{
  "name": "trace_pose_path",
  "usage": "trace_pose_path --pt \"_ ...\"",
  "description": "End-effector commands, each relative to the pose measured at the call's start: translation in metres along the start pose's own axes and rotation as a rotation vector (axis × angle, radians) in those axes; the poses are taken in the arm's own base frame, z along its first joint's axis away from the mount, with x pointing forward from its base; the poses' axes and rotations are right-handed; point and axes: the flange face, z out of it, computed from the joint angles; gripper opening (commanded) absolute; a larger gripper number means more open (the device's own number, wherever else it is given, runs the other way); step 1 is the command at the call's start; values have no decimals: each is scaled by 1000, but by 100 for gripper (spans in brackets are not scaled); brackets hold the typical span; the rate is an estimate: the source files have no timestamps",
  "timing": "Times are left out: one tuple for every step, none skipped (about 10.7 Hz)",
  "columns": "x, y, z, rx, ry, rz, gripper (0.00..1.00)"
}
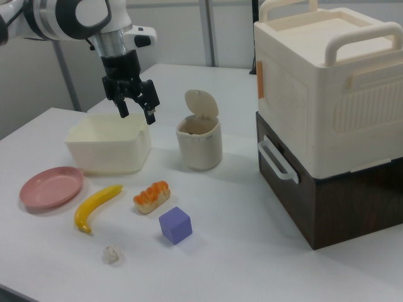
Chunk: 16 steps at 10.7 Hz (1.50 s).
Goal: Grab it up and put it in the trash
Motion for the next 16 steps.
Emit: trace_pose_path --pt "-15 -4 -9 -11 -68 -25 100" --pt "-12 -6 -7 -11 -63 -20 100" --pt "-11 -9 -6 -10 -65 -23 100" --pt "-11 -9 -6 -11 -66 -14 100" --pt "-11 -16 -2 -19 -72 -13 100" --pt "-13 -27 1 -32 -79 -42 100" --pt "-14 -28 3 -34 -90 -49 100" --pt "-18 -27 9 -51 -107 -86 100" --pt "-24 -32 31 -105 -160 -171 100" --pt "-32 -55 56 -179 -205 -256 100" --pt "-37 -64 76 -225 -238 -293 100" --pt "-41 -71 91 -245 -268 -325 100" --pt "-47 -77 108 -276 -301 -353 100" --pt "-58 -90 131 -327 -342 -402 100" --pt "-66 -94 149 -365 -377 -431 100" --pt "-70 -92 161 -392 -403 -443 100"
